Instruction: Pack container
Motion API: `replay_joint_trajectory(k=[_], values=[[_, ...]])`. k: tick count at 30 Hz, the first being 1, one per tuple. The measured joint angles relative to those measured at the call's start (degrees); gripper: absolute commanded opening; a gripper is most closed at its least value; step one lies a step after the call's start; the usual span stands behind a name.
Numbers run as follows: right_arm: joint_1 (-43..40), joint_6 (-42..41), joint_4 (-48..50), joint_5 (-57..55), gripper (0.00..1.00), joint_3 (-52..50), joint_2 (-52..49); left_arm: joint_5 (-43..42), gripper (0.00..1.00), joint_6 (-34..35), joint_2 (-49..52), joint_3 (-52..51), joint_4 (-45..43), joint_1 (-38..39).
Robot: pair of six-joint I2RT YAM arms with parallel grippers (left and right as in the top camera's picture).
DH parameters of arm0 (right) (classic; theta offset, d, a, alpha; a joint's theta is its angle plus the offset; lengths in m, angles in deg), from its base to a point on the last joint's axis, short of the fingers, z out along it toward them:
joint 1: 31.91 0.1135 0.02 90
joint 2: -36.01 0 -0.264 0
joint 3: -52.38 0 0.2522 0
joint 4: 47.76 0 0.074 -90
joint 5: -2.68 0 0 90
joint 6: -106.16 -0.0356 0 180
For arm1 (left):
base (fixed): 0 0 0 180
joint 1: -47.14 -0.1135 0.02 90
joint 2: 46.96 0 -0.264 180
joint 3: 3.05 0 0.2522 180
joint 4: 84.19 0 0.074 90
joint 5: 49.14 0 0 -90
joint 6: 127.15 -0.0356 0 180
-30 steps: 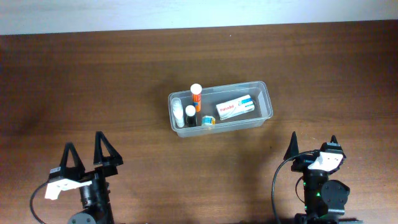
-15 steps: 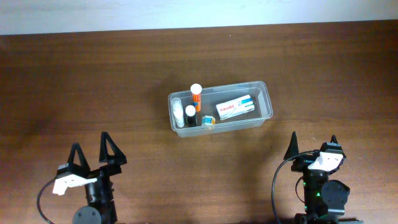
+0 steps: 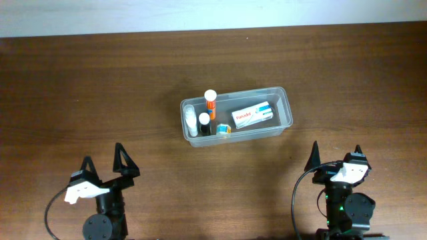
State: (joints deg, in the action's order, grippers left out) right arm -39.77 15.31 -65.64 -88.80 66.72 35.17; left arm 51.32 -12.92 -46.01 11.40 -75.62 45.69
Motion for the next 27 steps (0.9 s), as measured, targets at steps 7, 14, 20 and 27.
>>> replay_joint_trajectory(k=[7, 14, 20, 27], values=[[0.0, 0.02, 0.0, 0.0, 0.98, 0.0, 0.0, -0.02, 1.0, -16.22, 0.0, 0.0, 1.33, 0.0], [0.0, 0.02, 0.0, 0.0, 0.98, 0.0, 0.0, -0.26, 1.0, -28.2, 0.0, 0.0, 3.13, 0.0], [0.0, 0.07, 0.0, 0.0, 0.98, 0.0, 0.0, -1.05, 1.0, -31.45, 0.0, -0.02, 4.37, 0.0], [0.0, 0.02, 0.0, 0.0, 0.98, 0.0, 0.0, -1.09, 1.0, -32.24, -0.02, 0.0, 6.25, 0.0]])
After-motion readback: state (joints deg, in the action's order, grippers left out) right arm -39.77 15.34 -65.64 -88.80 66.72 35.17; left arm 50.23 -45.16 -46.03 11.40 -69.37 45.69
